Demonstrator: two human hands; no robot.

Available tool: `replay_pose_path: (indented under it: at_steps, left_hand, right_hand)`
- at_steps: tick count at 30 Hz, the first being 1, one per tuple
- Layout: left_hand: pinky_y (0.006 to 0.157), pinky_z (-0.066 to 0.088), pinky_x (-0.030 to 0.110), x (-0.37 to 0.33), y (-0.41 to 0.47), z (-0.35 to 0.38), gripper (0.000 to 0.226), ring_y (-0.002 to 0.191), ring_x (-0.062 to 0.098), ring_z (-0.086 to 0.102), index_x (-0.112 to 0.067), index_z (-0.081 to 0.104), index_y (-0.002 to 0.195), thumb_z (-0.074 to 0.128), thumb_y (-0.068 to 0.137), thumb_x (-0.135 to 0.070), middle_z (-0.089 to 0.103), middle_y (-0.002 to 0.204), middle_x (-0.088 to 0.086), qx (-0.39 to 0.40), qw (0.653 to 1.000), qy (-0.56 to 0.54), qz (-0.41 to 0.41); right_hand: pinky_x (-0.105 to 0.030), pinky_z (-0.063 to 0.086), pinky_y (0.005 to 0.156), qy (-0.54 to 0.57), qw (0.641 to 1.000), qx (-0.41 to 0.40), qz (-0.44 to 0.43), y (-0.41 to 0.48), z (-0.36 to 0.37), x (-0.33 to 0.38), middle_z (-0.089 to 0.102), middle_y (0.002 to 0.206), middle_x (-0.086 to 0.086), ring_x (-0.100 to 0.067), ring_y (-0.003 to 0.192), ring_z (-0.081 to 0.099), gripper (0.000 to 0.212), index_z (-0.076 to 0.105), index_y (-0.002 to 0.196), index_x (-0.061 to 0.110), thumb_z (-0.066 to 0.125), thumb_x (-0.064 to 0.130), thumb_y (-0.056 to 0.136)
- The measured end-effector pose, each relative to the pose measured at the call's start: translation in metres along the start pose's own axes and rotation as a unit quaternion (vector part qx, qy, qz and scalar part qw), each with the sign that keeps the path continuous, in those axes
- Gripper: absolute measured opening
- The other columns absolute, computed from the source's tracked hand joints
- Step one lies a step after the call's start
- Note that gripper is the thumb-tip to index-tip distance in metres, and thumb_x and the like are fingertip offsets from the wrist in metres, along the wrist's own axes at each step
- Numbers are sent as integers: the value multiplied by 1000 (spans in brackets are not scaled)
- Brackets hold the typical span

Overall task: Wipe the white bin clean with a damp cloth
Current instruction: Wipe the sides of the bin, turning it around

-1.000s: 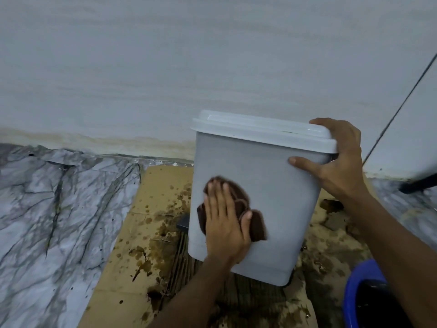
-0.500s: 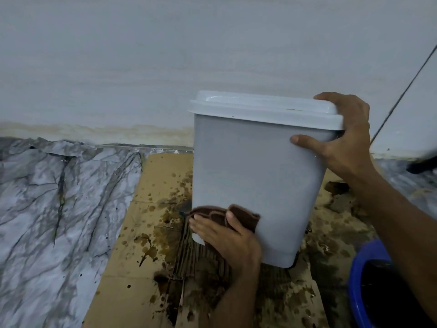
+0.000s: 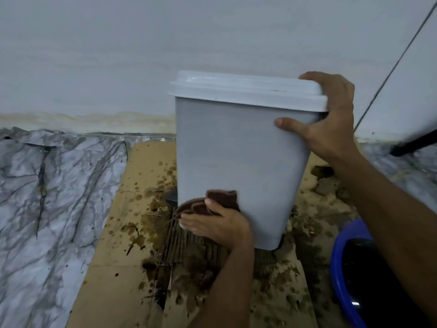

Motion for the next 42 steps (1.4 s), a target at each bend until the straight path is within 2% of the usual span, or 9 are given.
replay_pose_path:
  at_steps: [3, 6, 13, 15, 21, 24, 32, 36, 42]
  left_hand:
    - [126, -9, 35, -2, -48, 11, 88, 155, 22, -14, 0, -3, 159, 29, 103, -60, -11, 168, 15, 31, 999, 1, -15]
    - [128, -2, 42, -32, -70, 19, 87, 157, 23, -14, -4, -5, 160, 20, 103, -64, -12, 169, 13, 82, 977, 75, 183]
    - [128, 0, 46, -106, -44, 34, 75, 157, 30, -5, 3, 10, 159, 35, 106, -43, 3, 167, 19, 157, 799, 179, 552]
    - [128, 3, 47, -94, -63, 40, 73, 157, 32, 2, 2, 15, 158, 40, 106, -43, 10, 166, 21, 185, 707, 229, 643]
    - [128, -1, 42, -6, -73, 19, 65, 158, 27, -1, -8, 14, 162, 32, 110, -41, 7, 169, 11, 254, 263, 287, 885]
    - [128, 1, 42, -38, -30, 13, 64, 158, 26, 3, -12, 15, 162, 29, 110, -45, 2, 171, 8, 242, 337, 276, 867]
    - [128, 10, 44, -157, 13, 14, 61, 158, 27, 2, -5, 19, 160, 37, 108, -30, 10, 170, 10, 127, 863, 23, 489]
    - [118, 35, 50, -179, 12, -4, 54, 156, 27, 17, -18, 22, 159, 34, 109, -34, 18, 169, 5, 108, 913, -126, 372]
    - [126, 22, 31, -223, -11, -15, 48, 157, 22, 15, -7, 40, 151, 36, 110, -30, 28, 161, -1, 155, 851, -68, 497]
  right_hand:
    - [-54, 40, 107, -1, 1000, -1, 0, 0, 0, -2, 53, 130, -1, -22, 131, 41, 76, 59, 128, 23, 87, 53, 64]
    - [-55, 39, 108, -1, 1000, 4, 7, 2, 1, -5, 52, 132, -1, -22, 132, 40, 77, 58, 129, 26, 86, 54, 63]
    - [-53, 42, 104, 3, 1000, -10, 1, 4, 2, -2, 54, 126, -3, -23, 128, 44, 74, 61, 127, 22, 88, 50, 64]
    - [-54, 42, 103, 7, 1000, -9, 5, 4, 1, -4, 53, 124, 2, -22, 129, 44, 75, 61, 126, 24, 89, 51, 63]
    - [-57, 40, 105, 7, 1000, -11, -13, 1, -2, -2, 46, 120, 23, -21, 130, 44, 74, 60, 126, 28, 87, 54, 62]
    - [-58, 40, 104, 2, 999, -21, -24, 1, -2, 2, 44, 121, 33, -20, 130, 43, 73, 60, 125, 32, 86, 54, 61]
    - [-60, 40, 103, -3, 999, -25, -32, -4, -5, 14, 52, 125, 17, -25, 130, 46, 72, 60, 124, 31, 85, 54, 61]
    - [-59, 40, 103, -9, 998, -28, -47, -12, -10, 25, 54, 125, 15, -28, 129, 48, 72, 62, 124, 26, 85, 54, 62]
    - [-59, 39, 104, -8, 998, -37, -58, -25, -16, 35, 60, 129, 6, -31, 130, 48, 73, 61, 125, 25, 86, 51, 62]
Point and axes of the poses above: each hand's wrist, its own y-axis towards the middle knuckle, its own z-axis out of the palm, x = y × z, the point moved 7 cm from there along y, towards the middle knuckle
